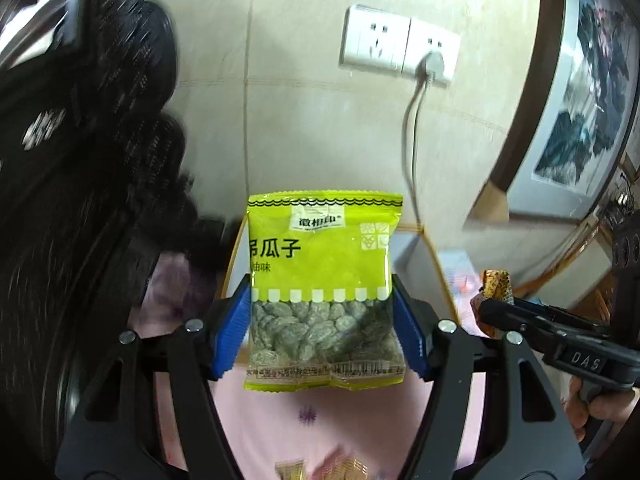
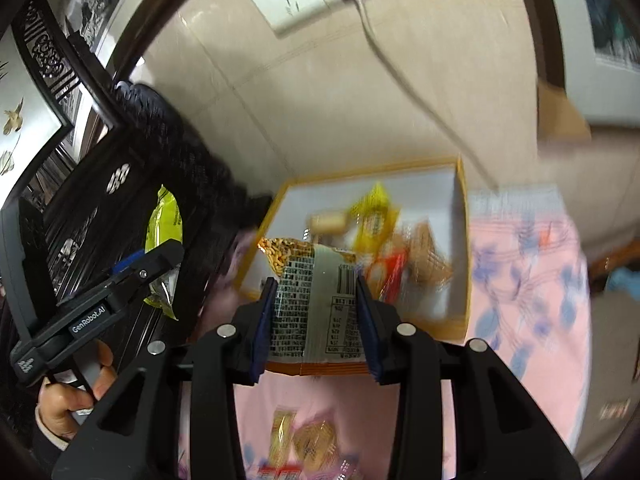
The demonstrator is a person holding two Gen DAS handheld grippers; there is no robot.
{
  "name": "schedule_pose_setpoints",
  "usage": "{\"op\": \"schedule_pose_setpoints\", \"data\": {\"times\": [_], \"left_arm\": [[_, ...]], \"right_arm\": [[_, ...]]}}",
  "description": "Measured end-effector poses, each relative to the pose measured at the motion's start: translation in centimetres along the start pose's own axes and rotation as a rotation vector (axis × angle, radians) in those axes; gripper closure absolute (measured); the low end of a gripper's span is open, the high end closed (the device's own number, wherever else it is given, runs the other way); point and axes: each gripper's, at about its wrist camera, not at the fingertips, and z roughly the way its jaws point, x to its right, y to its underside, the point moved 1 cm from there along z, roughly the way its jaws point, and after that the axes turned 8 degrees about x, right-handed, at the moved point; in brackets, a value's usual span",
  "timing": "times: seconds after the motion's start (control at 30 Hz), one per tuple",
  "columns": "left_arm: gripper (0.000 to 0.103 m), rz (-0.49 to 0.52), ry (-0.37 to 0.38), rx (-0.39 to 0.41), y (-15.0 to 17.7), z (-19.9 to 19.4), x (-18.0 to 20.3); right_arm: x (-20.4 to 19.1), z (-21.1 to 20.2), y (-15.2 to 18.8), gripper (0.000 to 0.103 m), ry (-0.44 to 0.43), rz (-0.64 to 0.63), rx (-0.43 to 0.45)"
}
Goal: Organize snacks
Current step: 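Carry the seed bag and white packet into the yellow box, open both tools, then move both open tools back over the remaining snacks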
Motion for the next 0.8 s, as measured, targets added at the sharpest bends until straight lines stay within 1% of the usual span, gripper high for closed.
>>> {"op": "schedule_pose_setpoints", "data": {"times": [0.03, 0.07, 0.1, 0.13, 0.17, 0.2, 0.23, 0.27, 0.3, 0.33, 0.43, 0.5, 0.63, 0.73, 0.77, 0.8], "left_arm": [[0.034, 0.01, -0.001, 0.012, -1.0, 0.6, 0.2], [0.028, 0.018, -0.005, 0.018, -1.9, 1.3, 0.4], [0.022, 0.021, -0.014, 0.03, -3.2, 1.8, 0.6], [0.009, 0.022, -0.045, 0.039, -4.1, 1.9, 0.6], [0.004, 0.019, -0.104, 0.069, -5.2, 1.3, 0.7], [0.003, 0.015, -0.112, 0.094, -5.6, 0.7, 0.5], [0.002, 0.01, -0.098, 0.129, -6.1, -0.3, 0.4], [0.002, 0.006, -0.077, 0.159, -6.3, -1.2, 0.4], [0.002, 0.003, -0.068, 0.186, -6.5, -2.2, 0.4], [0.002, 0.003, -0.069, 0.2, -6.5, -2.9, 0.4], [0.002, -0.003, -0.061, 0.19, -6.2, -4.0, 0.3], [0.002, -0.008, -0.055, 0.181, -5.7, -4.6, 0.3], [0.002, 0.0, -0.069, 0.154, -3.8, -5.7, 0.4], [0.002, -0.007, -0.063, 0.118, -1.3, -6.2, 0.2], [0.002, -0.01, -0.061, 0.102, -0.3, -6.3, 0.1], [0.002, -0.009, -0.061, 0.071, 1.4, -6.5, 0.0]], "right_arm": [[-0.1, 0.7, -1.5, 0.062, 0.007, -0.023, 0.021], [-0.2, 1.2, -2.5, 0.061, 0.011, -0.041, 0.032], [-0.2, 1.5, -3.2, 0.054, 0.018, -0.051, 0.042], [-0.5, 1.4, -4.4, 0.034, 0.053, -0.064, 0.077], [-0.5, 1.0, -5.1, 0.029, 0.069, -0.065, 0.118], [-0.8, 0.0, -5.7, 0.022, 0.063, -0.069, 0.173], [-1.1, -0.9, -6.0, 0.016, 0.046, -0.081, 0.208], [-1.4, -1.8, -6.1, 0.014, 0.033, -0.109, 0.244], [-1.8, -2.6, -6.1, 0.011, 0.042, -0.138, 0.268], [-1.9, -2.9, -6.0, 0.011, 0.045, -0.153, 0.278], [-2.2, -3.8, -5.1, 0.011, 0.03, -0.168, 0.275], [-2.3, -4.2, -4.2, 0.011, 0.021, -0.168, 0.26], [-2.7, -5.2, -1.6, 0.011, 0.006, -0.176, 0.217], [-2.6, -5.8, 1.4, 0.011, 0.019, -0.193, 0.172], [-2.2, -6.2, 3.4, 0.01, 0.033, -0.203, 0.152], [-2.1, -6.3, 4.6, 0.007, 0.046, -0.205, 0.134]]}}
